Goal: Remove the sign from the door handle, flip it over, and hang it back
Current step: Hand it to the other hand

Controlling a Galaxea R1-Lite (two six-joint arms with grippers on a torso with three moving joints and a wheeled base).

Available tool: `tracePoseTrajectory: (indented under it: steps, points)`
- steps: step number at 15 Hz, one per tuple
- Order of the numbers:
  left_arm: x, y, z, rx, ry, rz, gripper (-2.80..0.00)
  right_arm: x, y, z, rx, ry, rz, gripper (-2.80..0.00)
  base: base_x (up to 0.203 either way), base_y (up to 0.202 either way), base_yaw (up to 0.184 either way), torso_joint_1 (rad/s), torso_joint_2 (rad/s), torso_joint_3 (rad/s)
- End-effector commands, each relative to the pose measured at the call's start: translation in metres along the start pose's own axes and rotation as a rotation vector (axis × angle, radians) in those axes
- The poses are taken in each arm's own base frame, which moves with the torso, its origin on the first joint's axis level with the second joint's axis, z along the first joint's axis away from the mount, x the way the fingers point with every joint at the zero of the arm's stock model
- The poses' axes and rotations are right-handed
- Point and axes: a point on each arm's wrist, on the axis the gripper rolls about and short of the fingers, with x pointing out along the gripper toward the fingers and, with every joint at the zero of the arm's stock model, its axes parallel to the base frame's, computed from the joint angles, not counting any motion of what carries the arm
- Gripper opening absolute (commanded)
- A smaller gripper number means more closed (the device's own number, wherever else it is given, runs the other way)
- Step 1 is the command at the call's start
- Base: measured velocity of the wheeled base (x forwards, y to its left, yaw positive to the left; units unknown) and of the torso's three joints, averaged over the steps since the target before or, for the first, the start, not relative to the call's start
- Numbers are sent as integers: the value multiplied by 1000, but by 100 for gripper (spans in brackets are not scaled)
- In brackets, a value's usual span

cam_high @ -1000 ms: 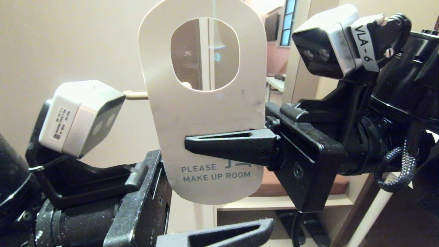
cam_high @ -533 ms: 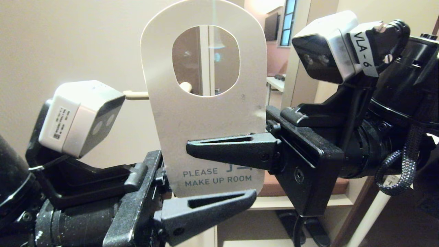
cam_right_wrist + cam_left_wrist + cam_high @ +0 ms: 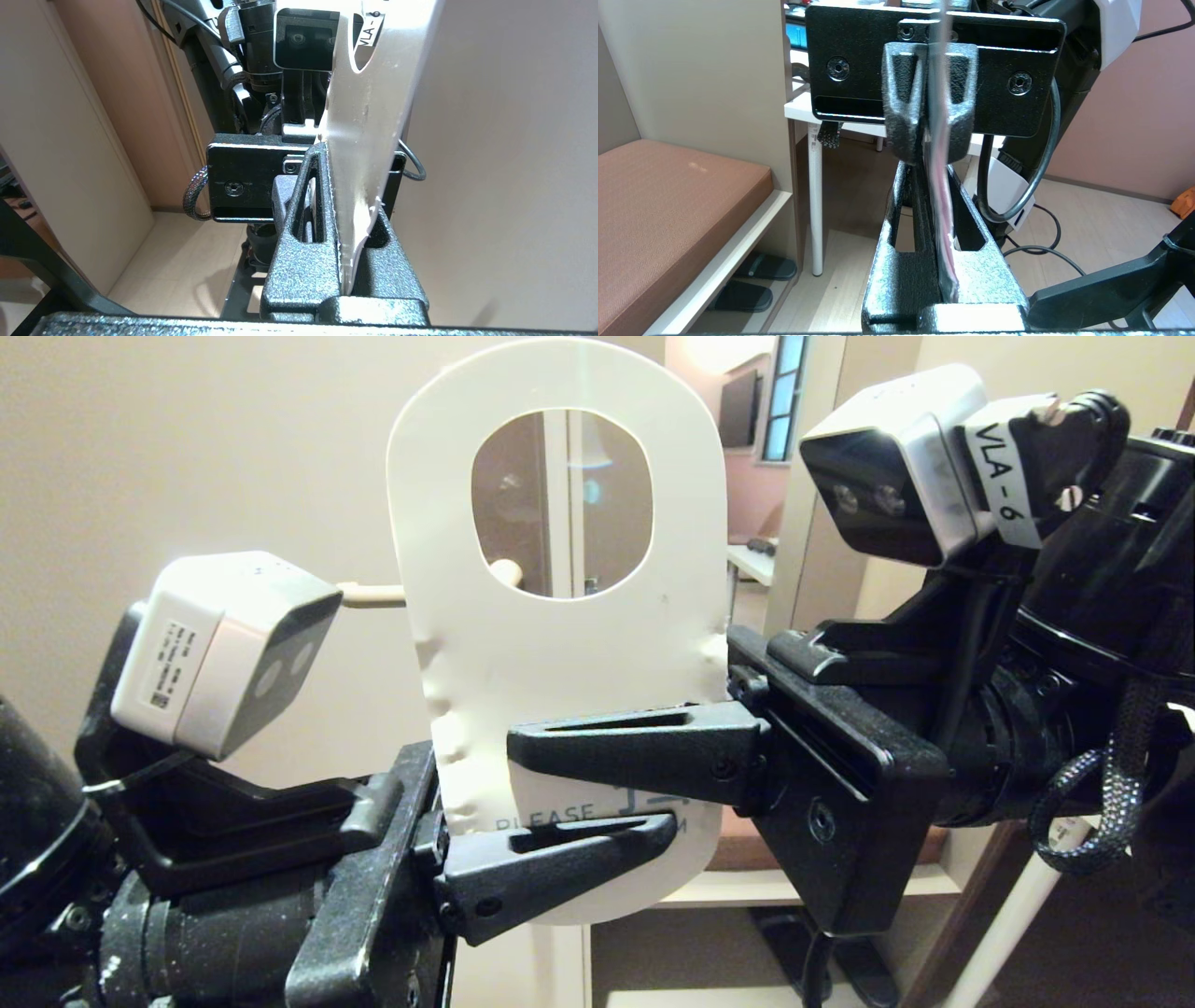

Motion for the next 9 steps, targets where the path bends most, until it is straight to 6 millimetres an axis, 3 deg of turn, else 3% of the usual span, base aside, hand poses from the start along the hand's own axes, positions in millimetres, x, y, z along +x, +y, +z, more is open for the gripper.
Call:
tracePoseTrajectory:
  steps: [1, 9]
  points:
    - [0, 0, 1, 1, -5, -4, -280, 0, 0, -2, 1, 4, 3, 0, 0, 0, 0, 0, 0, 0]
    - [-3, -3, -2, -4, 1, -9, -280, -4, 1, -4, 7, 2, -27, 0, 0, 0, 0, 0, 0, 0]
